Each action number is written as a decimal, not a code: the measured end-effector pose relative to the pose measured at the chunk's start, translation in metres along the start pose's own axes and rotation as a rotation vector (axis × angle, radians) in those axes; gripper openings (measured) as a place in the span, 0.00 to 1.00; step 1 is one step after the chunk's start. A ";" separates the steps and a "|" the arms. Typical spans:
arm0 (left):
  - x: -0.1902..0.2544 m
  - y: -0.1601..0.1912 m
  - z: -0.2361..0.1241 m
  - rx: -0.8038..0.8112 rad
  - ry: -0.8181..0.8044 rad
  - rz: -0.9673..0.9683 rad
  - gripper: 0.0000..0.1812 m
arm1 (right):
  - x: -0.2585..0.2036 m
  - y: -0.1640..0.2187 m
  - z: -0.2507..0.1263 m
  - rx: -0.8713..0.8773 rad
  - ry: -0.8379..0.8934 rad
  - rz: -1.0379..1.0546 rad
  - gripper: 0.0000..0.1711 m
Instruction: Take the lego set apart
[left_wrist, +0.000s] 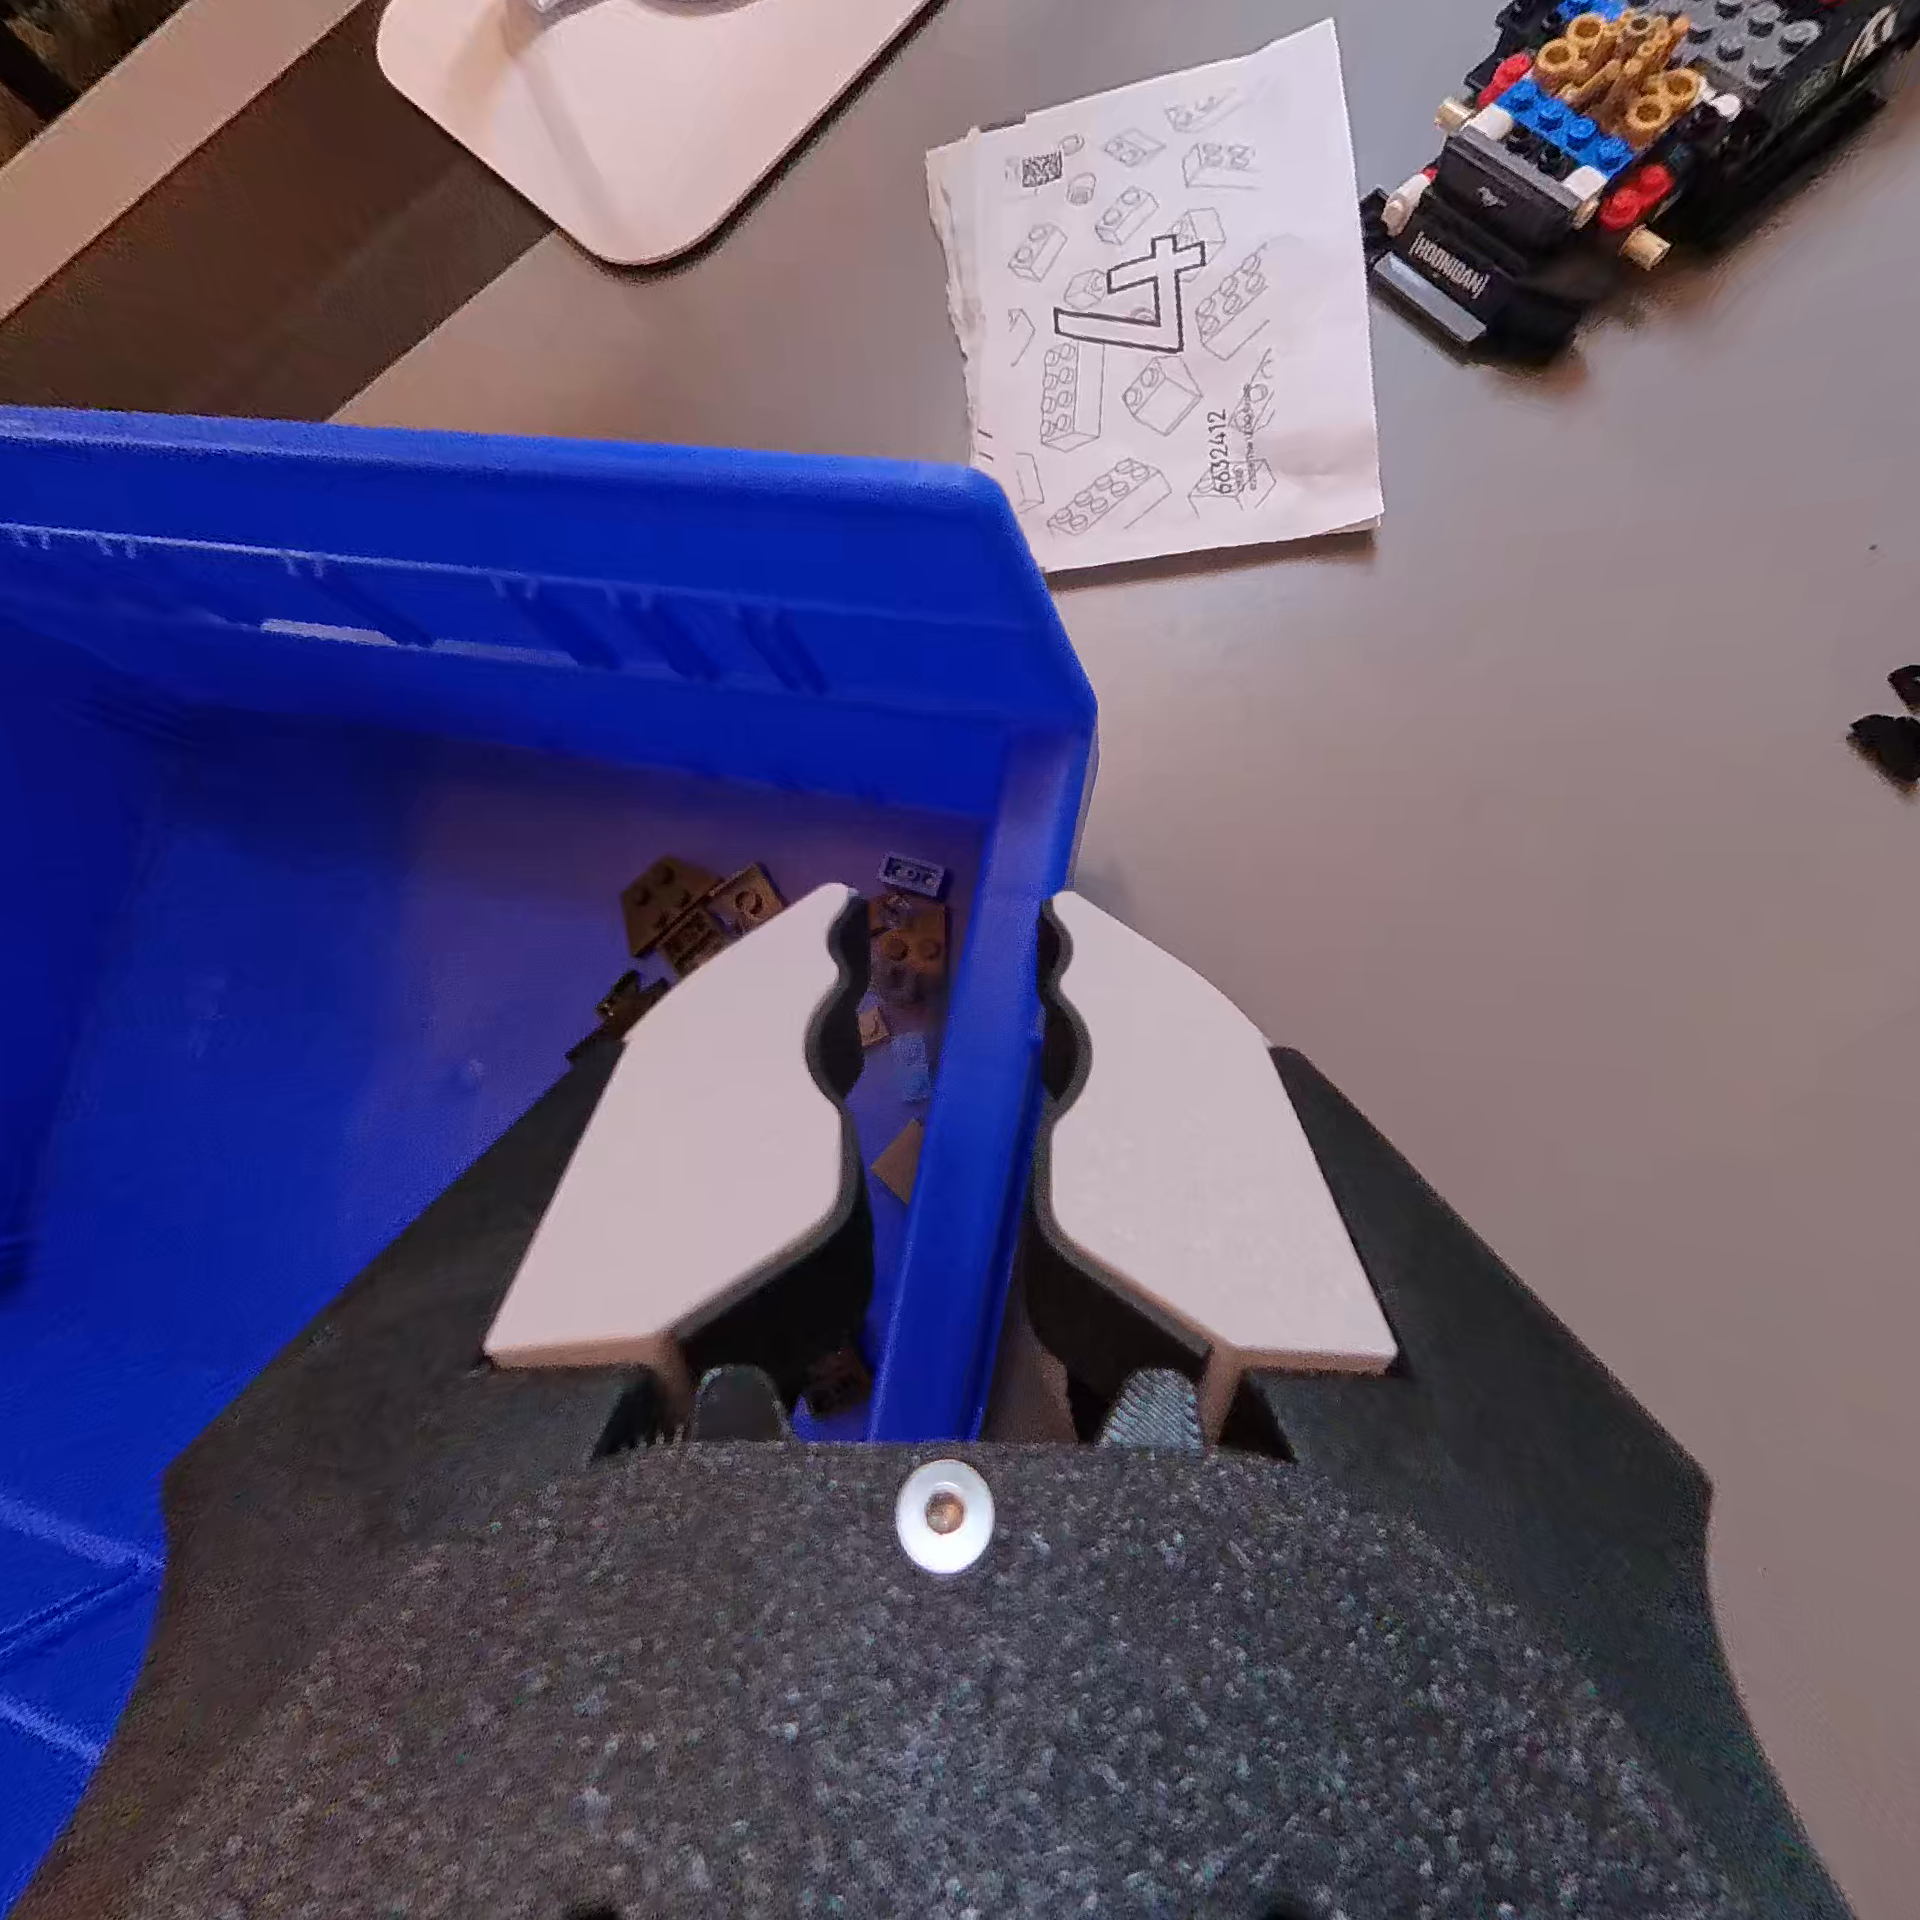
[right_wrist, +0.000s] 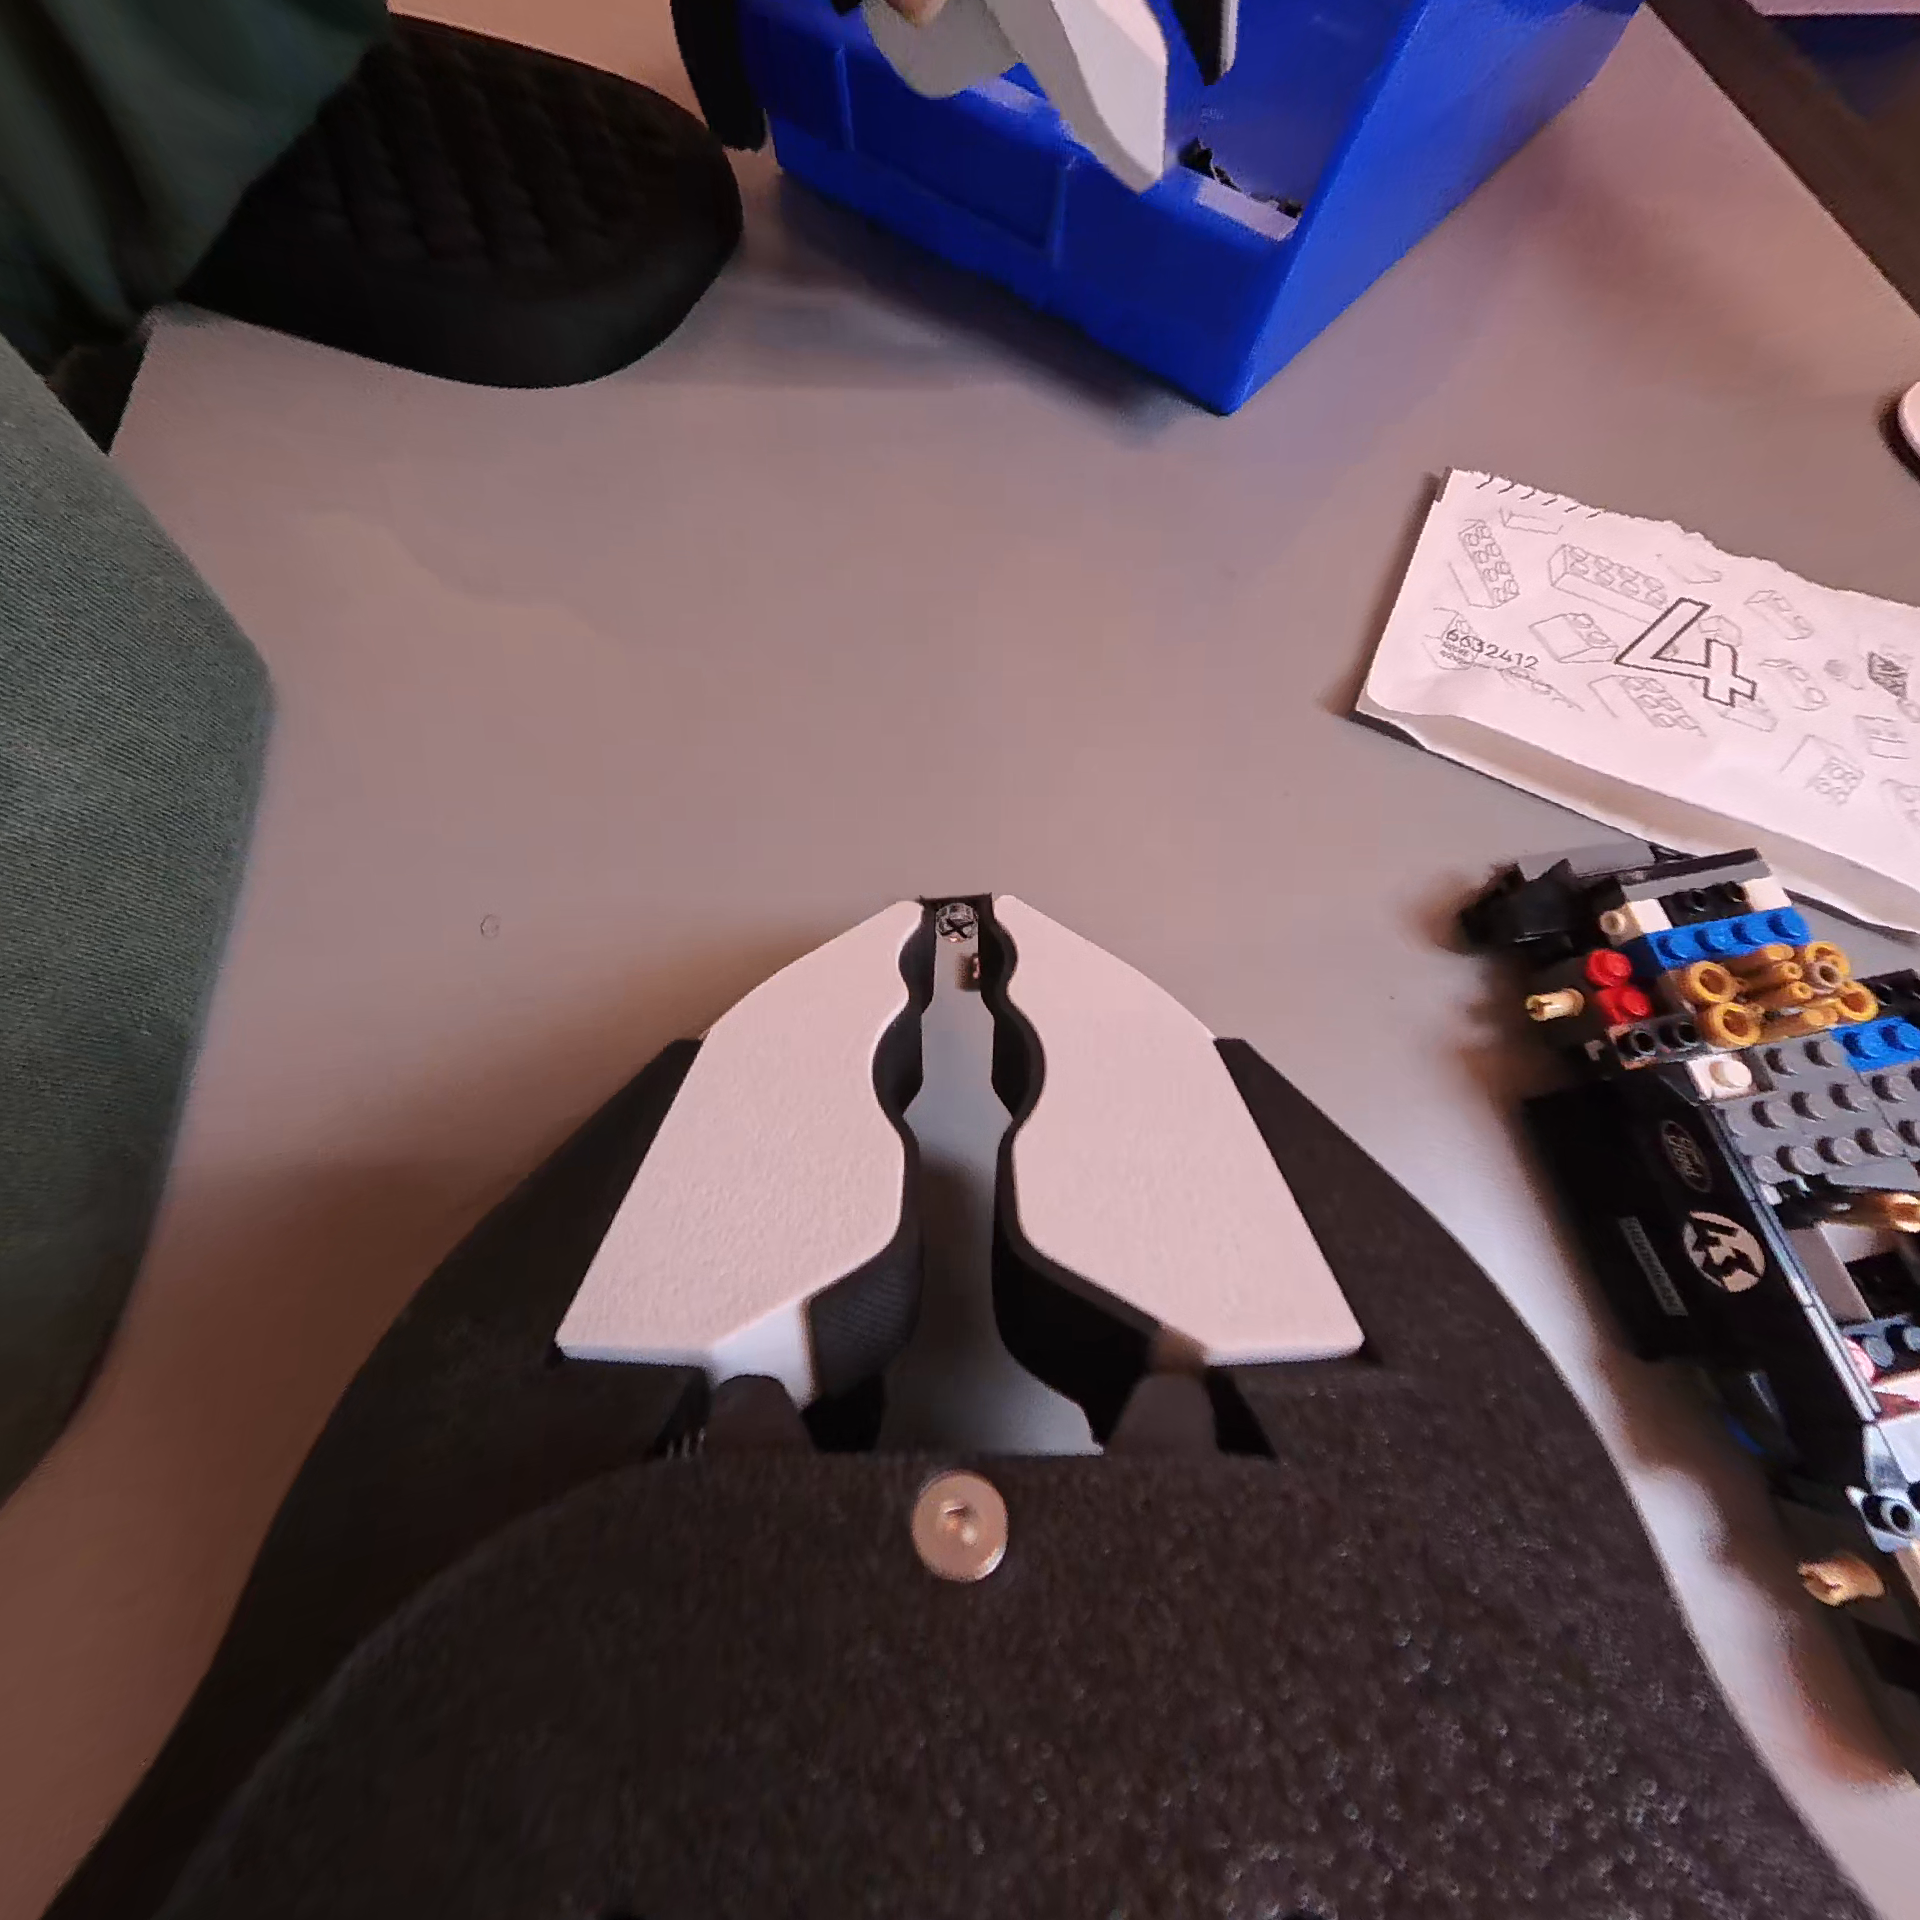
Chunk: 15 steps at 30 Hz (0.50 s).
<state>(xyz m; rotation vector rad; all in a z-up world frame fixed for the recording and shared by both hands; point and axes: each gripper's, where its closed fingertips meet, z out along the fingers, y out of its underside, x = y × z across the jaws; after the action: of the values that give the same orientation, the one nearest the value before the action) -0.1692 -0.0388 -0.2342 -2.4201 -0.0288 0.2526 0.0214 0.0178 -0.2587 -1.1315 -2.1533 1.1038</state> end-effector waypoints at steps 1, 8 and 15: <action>0.000 0.001 0.000 0.000 0.006 0.002 0.17 | 0.000 0.000 0.000 0.001 0.000 0.000 0.05; 0.082 -0.043 -0.023 0.278 0.494 -0.039 0.13 | 0.005 -0.033 -0.013 0.192 0.058 -0.003 0.05; 0.174 -0.066 -0.038 0.274 1.194 -0.463 0.11 | -0.009 -0.067 -0.028 0.354 0.131 -0.147 0.05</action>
<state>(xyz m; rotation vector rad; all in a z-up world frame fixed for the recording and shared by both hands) 0.0116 0.0019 -0.1937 -1.8725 -0.0116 -1.2882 0.0148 -0.0005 -0.1878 -0.8463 -1.8173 1.2447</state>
